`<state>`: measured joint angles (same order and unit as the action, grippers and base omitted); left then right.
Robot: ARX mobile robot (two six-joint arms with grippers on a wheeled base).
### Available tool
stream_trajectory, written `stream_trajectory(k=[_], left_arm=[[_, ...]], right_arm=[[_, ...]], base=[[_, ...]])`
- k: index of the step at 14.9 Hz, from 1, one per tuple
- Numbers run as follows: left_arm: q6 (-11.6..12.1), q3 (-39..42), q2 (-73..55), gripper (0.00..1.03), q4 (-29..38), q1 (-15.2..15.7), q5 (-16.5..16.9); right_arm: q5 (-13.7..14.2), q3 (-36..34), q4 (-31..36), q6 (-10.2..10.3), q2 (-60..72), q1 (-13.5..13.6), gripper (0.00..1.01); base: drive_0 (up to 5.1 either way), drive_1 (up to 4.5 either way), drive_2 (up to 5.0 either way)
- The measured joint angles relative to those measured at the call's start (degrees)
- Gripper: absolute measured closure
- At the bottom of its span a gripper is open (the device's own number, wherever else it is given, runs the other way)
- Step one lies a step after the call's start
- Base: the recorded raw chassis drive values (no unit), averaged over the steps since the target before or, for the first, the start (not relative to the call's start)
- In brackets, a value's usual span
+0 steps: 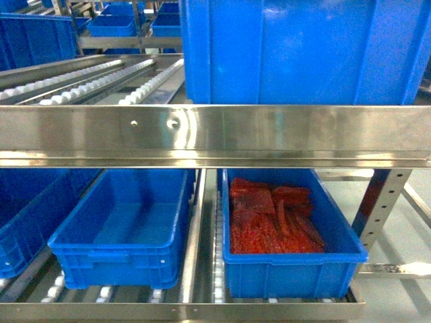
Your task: Sort blue parts and orange caps into right shelf containers
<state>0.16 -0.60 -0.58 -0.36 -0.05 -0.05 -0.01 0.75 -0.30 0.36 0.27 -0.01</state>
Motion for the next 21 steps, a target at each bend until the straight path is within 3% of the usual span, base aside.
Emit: stream_trajectory(k=[21], left_arm=[[0.0,0.0,0.0,0.62,0.02,0.0,0.04]], right_arm=[[0.0,0.0,0.04,0.0,0.0,0.0,0.57]], base=[[-5.0,2.48,2.5]])
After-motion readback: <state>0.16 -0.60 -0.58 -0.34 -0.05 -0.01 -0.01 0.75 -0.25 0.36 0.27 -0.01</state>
